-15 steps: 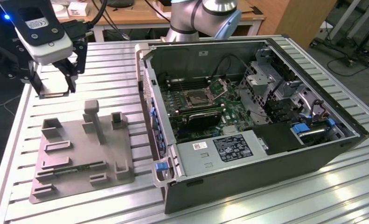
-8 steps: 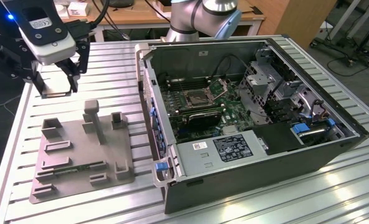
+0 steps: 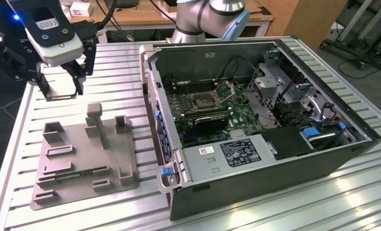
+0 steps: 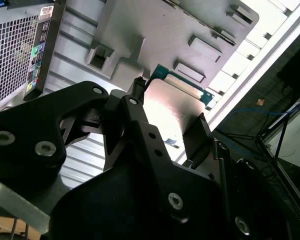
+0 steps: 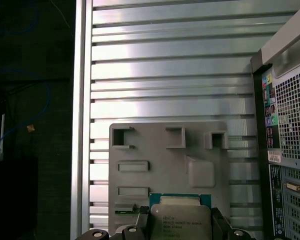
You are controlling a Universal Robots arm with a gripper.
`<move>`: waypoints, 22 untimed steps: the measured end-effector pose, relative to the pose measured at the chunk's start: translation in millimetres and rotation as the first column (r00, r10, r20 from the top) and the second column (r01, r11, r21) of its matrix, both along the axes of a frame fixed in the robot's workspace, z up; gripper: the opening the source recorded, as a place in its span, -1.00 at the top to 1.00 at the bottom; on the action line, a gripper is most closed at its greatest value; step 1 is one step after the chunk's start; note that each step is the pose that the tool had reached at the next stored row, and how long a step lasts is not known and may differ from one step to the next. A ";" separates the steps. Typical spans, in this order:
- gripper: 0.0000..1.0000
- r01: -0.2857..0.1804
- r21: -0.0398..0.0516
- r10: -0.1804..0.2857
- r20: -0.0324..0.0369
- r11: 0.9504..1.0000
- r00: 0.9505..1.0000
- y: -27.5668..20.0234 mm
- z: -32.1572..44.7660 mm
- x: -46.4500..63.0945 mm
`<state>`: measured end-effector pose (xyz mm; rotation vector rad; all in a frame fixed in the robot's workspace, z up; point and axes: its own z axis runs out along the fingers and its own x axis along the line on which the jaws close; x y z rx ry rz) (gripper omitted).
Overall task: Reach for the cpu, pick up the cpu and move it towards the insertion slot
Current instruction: 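Pick up the cpu and move it towards the insertion slot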
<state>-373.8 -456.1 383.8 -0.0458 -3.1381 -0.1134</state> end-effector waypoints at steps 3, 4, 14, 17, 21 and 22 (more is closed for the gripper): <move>-0.09 0.000 0.000 0.000 0.000 1.000 1.000 0.0 -0.1 1.5; -0.09 0.000 0.000 0.000 0.000 1.000 1.000 0.0 0.0 2.0; -0.09 0.000 0.000 0.000 0.000 1.000 1.000 0.0 0.0 7.2; -0.09 0.000 0.000 0.000 0.000 1.000 1.000 0.0 0.0 9.2; -0.09 0.000 0.000 0.000 0.000 1.000 1.000 0.0 0.0 11.7; -0.09 0.000 0.000 0.000 0.000 1.000 1.000 0.0 0.0 12.4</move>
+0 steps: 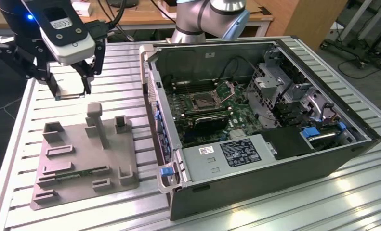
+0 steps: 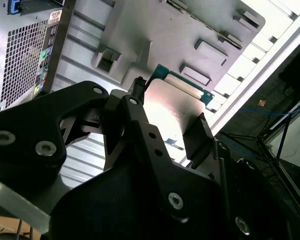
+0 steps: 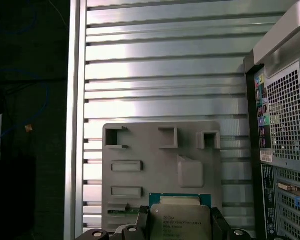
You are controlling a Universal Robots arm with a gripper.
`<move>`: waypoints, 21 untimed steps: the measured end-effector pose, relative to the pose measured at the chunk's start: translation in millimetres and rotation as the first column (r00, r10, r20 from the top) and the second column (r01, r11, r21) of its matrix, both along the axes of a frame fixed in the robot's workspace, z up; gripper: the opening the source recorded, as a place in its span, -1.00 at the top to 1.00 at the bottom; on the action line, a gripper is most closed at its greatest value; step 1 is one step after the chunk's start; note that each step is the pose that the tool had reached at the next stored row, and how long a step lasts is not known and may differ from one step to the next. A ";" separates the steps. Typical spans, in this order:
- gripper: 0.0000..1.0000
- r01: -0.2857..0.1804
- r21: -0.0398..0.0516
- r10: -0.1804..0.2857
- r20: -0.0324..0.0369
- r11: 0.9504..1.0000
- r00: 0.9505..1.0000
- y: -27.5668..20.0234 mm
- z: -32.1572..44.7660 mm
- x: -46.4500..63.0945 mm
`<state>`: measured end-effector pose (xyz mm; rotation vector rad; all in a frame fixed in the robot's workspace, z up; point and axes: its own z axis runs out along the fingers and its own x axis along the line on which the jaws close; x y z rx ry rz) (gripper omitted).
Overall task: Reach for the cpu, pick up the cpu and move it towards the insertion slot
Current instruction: 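Pick up the cpu and move it towards the insertion slot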
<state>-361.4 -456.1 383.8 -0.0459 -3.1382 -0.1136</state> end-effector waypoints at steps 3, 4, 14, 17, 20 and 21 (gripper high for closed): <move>-0.09 0.000 0.000 0.000 0.000 1.000 1.000 0.0 0.0 2.2; -0.09 0.000 0.000 0.000 0.000 1.000 1.000 0.0 0.0 2.9; -0.09 0.000 0.000 0.000 0.000 1.000 1.000 0.0 0.0 9.4; -0.09 0.000 0.000 0.000 0.000 1.000 1.000 0.0 0.0 11.0; -0.09 0.000 0.000 0.000 0.000 1.000 1.000 0.0 0.0 12.6; -0.09 0.000 0.000 0.000 0.000 1.000 1.000 0.0 0.1 13.1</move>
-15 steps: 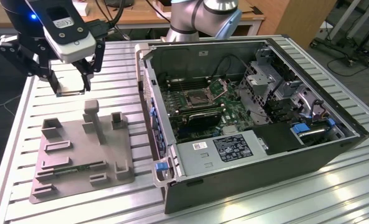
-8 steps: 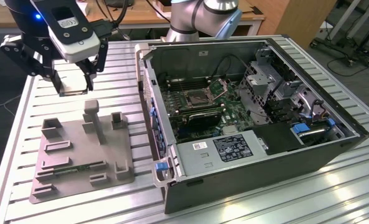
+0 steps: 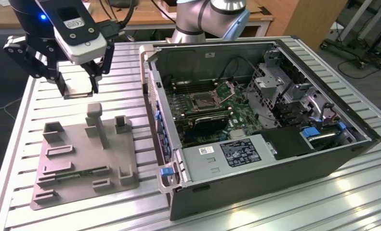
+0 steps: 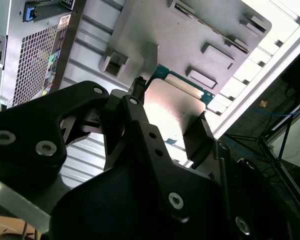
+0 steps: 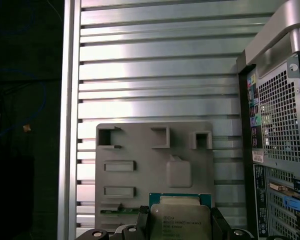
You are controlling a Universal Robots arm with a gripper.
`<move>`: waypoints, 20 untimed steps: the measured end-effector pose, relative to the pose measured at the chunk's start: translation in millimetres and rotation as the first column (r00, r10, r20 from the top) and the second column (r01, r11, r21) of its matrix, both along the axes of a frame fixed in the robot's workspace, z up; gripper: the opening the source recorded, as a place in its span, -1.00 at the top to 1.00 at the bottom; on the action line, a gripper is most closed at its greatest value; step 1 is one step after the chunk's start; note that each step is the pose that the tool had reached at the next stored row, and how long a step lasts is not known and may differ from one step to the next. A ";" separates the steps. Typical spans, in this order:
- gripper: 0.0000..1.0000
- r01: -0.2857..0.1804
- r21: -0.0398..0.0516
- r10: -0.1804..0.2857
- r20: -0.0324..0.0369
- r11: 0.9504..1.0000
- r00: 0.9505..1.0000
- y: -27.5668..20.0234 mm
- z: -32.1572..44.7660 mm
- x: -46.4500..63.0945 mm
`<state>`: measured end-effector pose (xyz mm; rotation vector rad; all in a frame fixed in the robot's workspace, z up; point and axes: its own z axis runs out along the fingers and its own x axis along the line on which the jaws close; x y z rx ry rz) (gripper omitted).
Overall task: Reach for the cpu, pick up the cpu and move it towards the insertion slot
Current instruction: 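Pick up the cpu and move it towards the insertion slot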
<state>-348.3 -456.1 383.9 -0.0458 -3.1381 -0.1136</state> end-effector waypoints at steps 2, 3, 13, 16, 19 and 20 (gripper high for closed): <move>-0.09 0.000 0.000 0.000 0.000 1.000 1.000 0.0 -0.1 1.0; -0.09 0.000 0.000 0.000 0.000 1.000 1.000 0.0 -0.1 1.5; -0.09 0.000 0.000 0.000 0.000 1.000 1.000 0.0 -0.1 6.3; -0.09 0.000 0.000 0.000 0.000 1.000 1.000 0.0 0.0 7.8; -0.09 0.000 0.000 0.000 0.000 1.000 1.000 0.0 0.0 9.2; -0.09 0.000 0.000 0.000 0.000 1.000 1.000 0.0 -0.1 29.1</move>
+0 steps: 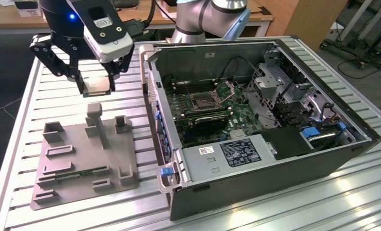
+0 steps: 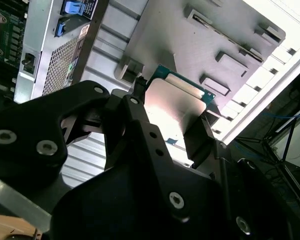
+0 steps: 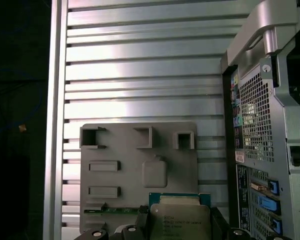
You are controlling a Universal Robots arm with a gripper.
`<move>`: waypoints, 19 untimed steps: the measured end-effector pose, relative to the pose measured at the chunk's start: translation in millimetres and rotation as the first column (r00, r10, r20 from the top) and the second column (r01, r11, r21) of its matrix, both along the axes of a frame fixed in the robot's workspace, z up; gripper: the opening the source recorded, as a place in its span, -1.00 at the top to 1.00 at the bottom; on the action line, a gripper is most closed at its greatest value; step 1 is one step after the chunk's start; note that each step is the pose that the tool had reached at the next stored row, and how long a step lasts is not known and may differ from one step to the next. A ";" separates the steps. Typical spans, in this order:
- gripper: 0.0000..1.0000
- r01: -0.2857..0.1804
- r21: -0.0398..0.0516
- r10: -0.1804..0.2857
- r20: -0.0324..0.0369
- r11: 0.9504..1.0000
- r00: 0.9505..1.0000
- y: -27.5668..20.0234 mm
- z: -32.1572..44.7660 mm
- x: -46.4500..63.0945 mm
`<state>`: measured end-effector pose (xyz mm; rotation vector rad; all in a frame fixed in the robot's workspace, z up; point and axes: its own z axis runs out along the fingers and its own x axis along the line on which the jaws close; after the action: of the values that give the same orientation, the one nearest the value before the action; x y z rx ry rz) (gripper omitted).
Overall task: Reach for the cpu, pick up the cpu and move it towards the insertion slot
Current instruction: 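Pick up the cpu and move it towards the insertion slot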
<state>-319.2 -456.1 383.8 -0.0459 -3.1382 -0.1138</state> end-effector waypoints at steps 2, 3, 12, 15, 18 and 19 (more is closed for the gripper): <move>-0.09 0.000 0.000 0.000 0.000 1.000 1.000 0.0 0.0 0.8; -0.09 0.000 0.000 0.000 0.000 1.000 1.000 0.0 0.0 1.2; -0.09 0.000 0.000 0.000 0.000 1.000 1.000 0.0 0.1 4.7; -0.09 0.000 0.000 0.000 0.000 1.000 1.000 0.0 0.0 6.0; -0.09 0.000 0.000 0.000 0.000 1.000 1.000 0.0 0.1 7.4; -0.09 0.000 0.000 0.000 0.000 1.000 1.000 0.0 0.0 7.8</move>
<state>-311.4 -456.1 383.8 -0.0458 -3.1382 -0.1138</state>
